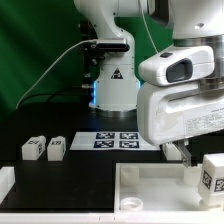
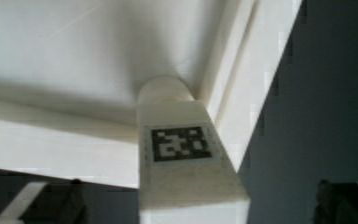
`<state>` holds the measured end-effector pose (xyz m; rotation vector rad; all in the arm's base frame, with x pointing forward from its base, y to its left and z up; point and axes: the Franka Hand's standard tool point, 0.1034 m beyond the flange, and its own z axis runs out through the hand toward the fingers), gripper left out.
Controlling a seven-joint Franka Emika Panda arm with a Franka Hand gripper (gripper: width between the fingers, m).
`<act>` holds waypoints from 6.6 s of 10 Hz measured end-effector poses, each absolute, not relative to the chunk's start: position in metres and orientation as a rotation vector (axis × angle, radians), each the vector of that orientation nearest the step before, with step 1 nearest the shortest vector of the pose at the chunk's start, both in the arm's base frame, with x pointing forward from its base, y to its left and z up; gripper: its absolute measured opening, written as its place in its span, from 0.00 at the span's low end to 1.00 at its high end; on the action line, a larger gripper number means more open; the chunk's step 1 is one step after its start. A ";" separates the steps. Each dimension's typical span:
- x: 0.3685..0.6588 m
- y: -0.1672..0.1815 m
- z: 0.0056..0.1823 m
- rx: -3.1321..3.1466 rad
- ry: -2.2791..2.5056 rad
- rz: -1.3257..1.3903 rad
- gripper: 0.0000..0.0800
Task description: Assemble one leg
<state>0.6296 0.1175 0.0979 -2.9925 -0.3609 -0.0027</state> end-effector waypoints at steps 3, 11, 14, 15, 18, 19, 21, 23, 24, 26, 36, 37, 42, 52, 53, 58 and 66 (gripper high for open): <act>0.642 0.117 0.097 -3.040 -0.307 0.110 0.81; 0.637 0.115 0.079 -3.039 -0.282 0.094 0.36; 0.637 0.115 0.079 -3.039 -0.282 0.094 0.36; 0.637 0.115 0.078 -3.039 -0.259 0.086 0.36; 0.634 0.115 0.078 -3.003 0.266 0.006 0.36; 0.634 0.114 0.078 -2.957 0.527 0.000 0.36; 0.633 0.114 0.078 -2.810 0.979 0.047 0.36; 0.630 0.124 0.077 -2.623 1.432 0.096 0.37; 0.629 0.127 0.077 -2.536 1.594 0.108 0.37; 0.629 0.128 0.076 -2.428 1.746 0.128 0.37; 0.623 0.135 0.080 -2.652 1.353 0.197 0.81; 0.622 0.139 0.080 -2.777 1.101 0.164 0.81; 0.635 0.129 0.084 -3.006 0.160 0.061 0.81; 0.640 0.123 0.084 -2.815 0.977 0.005 0.40; 0.640 0.119 0.082 -2.702 1.182 -0.024 0.40; 0.637 0.107 0.081 -2.308 1.670 -0.027 0.40; 0.640 0.122 0.089 -2.818 0.788 -0.161 0.81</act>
Offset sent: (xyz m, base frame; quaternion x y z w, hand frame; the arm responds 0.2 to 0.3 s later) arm 0.0001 -0.0097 -0.0163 -0.0198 -0.0313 0.0557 0.9978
